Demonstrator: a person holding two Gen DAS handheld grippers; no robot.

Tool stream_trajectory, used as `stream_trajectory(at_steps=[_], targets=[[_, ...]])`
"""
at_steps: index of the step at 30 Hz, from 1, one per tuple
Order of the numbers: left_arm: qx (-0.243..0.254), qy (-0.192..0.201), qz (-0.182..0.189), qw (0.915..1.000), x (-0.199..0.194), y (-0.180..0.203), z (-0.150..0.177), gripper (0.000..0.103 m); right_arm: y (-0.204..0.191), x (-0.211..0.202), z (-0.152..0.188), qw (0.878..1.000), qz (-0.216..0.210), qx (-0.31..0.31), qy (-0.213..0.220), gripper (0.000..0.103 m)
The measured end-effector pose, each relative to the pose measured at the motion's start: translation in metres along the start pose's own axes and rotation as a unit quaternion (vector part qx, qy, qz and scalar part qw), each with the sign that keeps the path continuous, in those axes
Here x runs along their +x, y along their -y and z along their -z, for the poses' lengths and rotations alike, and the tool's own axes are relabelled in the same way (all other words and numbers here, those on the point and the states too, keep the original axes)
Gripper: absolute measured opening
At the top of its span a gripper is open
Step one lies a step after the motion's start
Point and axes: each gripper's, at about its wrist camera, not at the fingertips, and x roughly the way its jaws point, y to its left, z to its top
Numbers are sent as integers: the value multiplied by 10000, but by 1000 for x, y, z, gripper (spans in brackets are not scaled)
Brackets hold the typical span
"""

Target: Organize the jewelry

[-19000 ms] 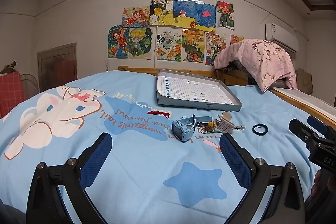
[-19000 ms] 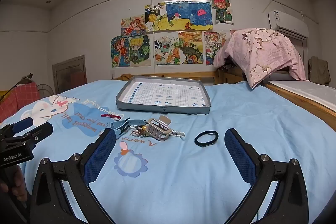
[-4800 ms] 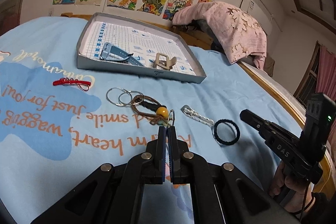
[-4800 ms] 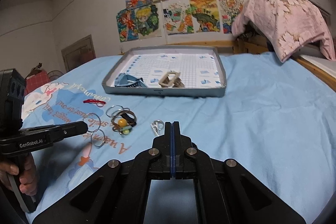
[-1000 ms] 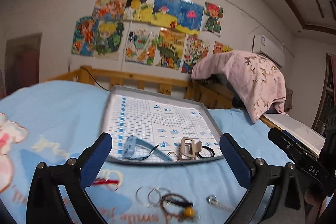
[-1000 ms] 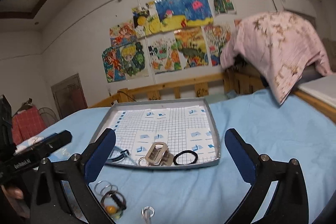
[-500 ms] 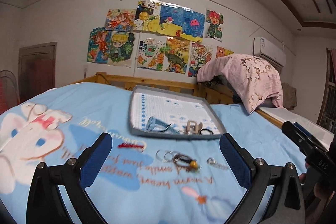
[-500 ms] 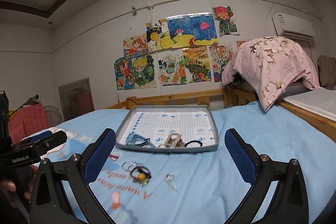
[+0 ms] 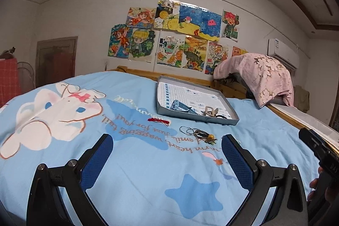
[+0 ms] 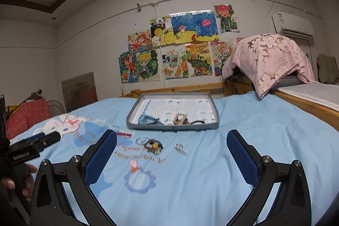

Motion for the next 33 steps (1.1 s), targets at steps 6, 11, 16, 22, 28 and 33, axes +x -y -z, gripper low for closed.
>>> stream_trajectory(at_steps=[6, 11, 16, 22, 28, 33], targets=[[159, -8, -48, 9999, 1, 4, 1, 103, 0, 4, 1, 10000, 8, -5, -97, 102], [178, -205, -91, 9996, 18, 2, -11, 103, 1, 14, -8, 10000, -82, -13, -50, 102], [20, -349, -56, 9994, 43, -9, -32, 103, 4, 36, -30, 9998, -93, -83, 122, 102], [221, -263, -100, 9994, 85, -12, -56, 103, 6, 79, -56, 9996, -57, -101, 250, 102], [-31, -439, 90, 9990, 139, -9, -57, 103, 19, 130, -62, 9999, 46, -83, 68, 102], [-71, -834, 242, 9962, 184, 7, -40, 103, 37, 162, -41, 9983, 41, -71, -581, 102]])
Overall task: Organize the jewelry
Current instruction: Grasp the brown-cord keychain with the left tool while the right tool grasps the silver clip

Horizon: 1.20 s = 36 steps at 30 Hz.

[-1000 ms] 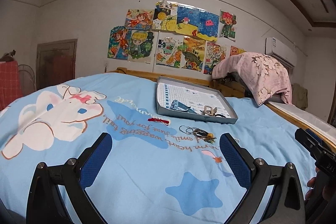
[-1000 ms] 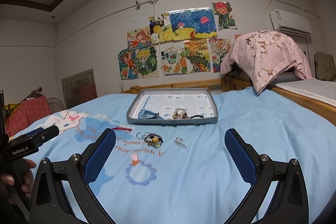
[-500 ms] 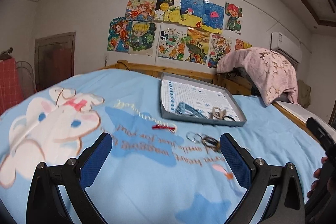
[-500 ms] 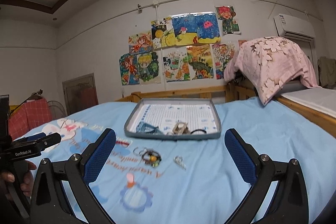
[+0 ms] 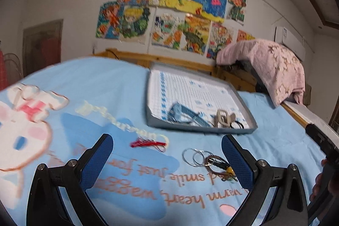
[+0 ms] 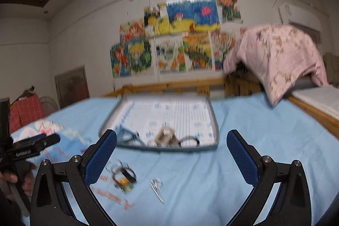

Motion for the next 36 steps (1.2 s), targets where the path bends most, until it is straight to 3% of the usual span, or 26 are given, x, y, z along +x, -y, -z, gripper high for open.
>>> stream_trajectory(at_steps=[10, 13, 15, 18, 24, 28, 36], targets=[[-50, -376, 120, 9992, 43, 20, 20, 103, 12, 37, 36, 9987, 10, 73, -507, 100], [23, -492, 230, 9985, 47, 23, 28, 103, 11, 43, 44, 9980, 19, 41, -634, 91], [26, -541, 350, 9979, 48, 23, 30, 103, 10, 46, 47, 9976, -1, 18, -699, 77], [60, -642, 584, 9962, 51, 25, 33, 97, 9, 51, 53, 9962, -92, -1, -865, 64], [196, -1131, 1020, 9881, 65, 36, 47, 77, 6, 56, 61, 9938, -243, -106, -1078, 61], [180, -1371, 1340, 9813, 72, 40, 51, 63, 1, 59, 64, 9918, -328, -236, -1212, 51], [-143, -1875, 2050, 9605, 96, 42, 56, 50, -5, 65, 69, 9885, -427, -351, -1407, 47]])
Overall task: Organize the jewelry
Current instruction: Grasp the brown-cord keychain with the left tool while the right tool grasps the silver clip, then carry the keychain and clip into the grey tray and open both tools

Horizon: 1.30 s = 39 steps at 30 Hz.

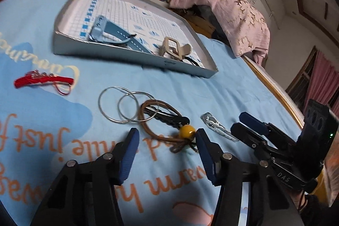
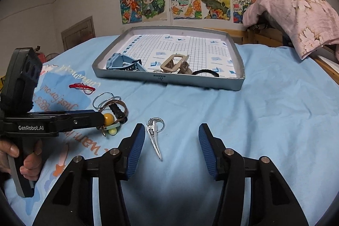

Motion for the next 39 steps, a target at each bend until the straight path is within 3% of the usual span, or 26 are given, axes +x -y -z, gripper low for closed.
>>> stream_trajectory(at_steps=[3, 8, 12, 17, 21, 25, 39], targets=[[-164, -20, 106, 9998, 3, -4, -1, 43, 1, 2, 1, 10000, -12, 42, -44, 39], [-370, -45, 207, 9991, 7, -10, -1, 29, -2, 5, 2, 9999, -23, -32, -116, 39], [-325, -77, 195, 9993, 9, -7, -1, 6, -4, 9, 2, 9997, -52, -99, -230, 31], [-236, -195, 126, 9995, 10, 0, 0, 4, -7, 12, 2, 9990, -190, -136, -381, 30], [-103, -215, 142, 9996, 6, 9, 1, 3, -8, 18, 5, 9981, -189, -161, -569, 14], [-93, -119, 156, 9998, -3, 15, 0, 3, -2, 16, 5, 9981, -230, 29, -568, 9], [-53, 295, 50, 9995, -35, 26, -13, 3, 1, -13, -7, 9995, -265, 123, 150, 9]])
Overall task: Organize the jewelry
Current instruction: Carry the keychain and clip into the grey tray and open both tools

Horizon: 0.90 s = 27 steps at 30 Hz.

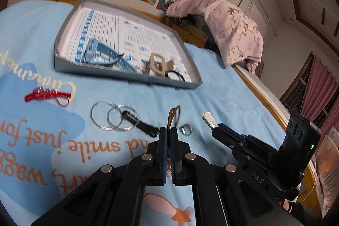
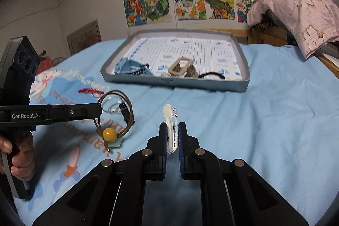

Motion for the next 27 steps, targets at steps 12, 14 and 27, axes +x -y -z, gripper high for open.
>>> stream_trajectory(at_steps=[12, 14, 27], targets=[[56, 484, -98, 9988, -7, 2, -59, 3, 6, 2, -35, 9982, 125, 8, 594, 9], [38, 553, -142, 9984, 0, 1, -72, 3, 12, 13, -49, 9976, 110, 158, 666, 9], [-3, 653, -622, 9959, 90, -19, -132, 3, 52, 117, -98, 9967, 227, 740, 252, 9]])
